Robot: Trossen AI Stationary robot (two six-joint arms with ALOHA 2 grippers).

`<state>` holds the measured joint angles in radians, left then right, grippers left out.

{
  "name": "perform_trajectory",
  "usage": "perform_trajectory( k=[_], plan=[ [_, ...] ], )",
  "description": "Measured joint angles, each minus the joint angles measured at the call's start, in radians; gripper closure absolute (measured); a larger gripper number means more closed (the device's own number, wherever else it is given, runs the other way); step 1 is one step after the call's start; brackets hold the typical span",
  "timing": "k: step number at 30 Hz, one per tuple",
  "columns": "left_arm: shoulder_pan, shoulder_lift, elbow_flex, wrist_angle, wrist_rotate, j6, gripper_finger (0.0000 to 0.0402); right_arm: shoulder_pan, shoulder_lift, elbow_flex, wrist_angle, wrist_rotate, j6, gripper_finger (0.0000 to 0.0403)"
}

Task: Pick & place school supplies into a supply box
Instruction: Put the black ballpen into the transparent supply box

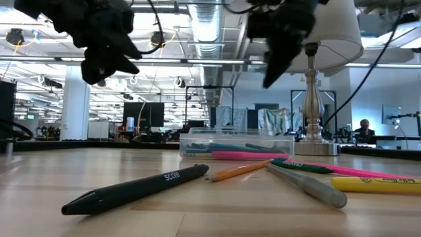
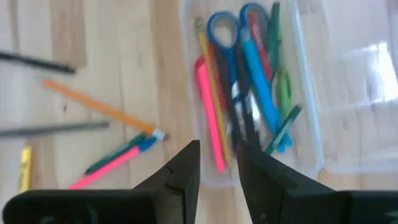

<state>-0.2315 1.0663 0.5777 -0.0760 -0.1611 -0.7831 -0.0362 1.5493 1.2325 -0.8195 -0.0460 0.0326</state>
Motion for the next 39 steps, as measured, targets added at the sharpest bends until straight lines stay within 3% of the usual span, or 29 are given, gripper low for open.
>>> perform_trajectory(
  k=[8, 14, 20, 27, 31, 39],
  plan=[
    [-0.127, 0.236, 0.001, 0.304, -0.016, -0.144, 0.0276, 0.078, -0.215, -0.245, 0.062, 0.050, 0.098, 0.0305],
    [-0.209, 0.420, 0.105, 0.332, -0.057, -0.226, 0.0276, 0.131, -0.326, -0.401, 0.114, 0.059, 0.169, 0.0305],
    [-0.240, 0.609, 0.297, 0.202, -0.060, -0.261, 0.0276, 0.191, -0.381, -0.492, 0.127, 0.070, 0.198, 0.0305],
    [-0.240, 0.775, 0.583, -0.194, -0.060, -0.329, 0.0276, 0.234, -0.413, -0.551, 0.159, 0.074, 0.205, 0.0305],
    [-0.239, 0.845, 0.707, -0.337, -0.050, -0.329, 0.0276, 0.240, -0.413, -0.553, 0.156, 0.076, 0.203, 0.0305],
    [-0.232, 0.943, 0.783, -0.352, 0.050, -0.371, 0.0276, 0.239, -0.413, -0.553, 0.159, 0.078, 0.179, 0.0305]
  ],
)
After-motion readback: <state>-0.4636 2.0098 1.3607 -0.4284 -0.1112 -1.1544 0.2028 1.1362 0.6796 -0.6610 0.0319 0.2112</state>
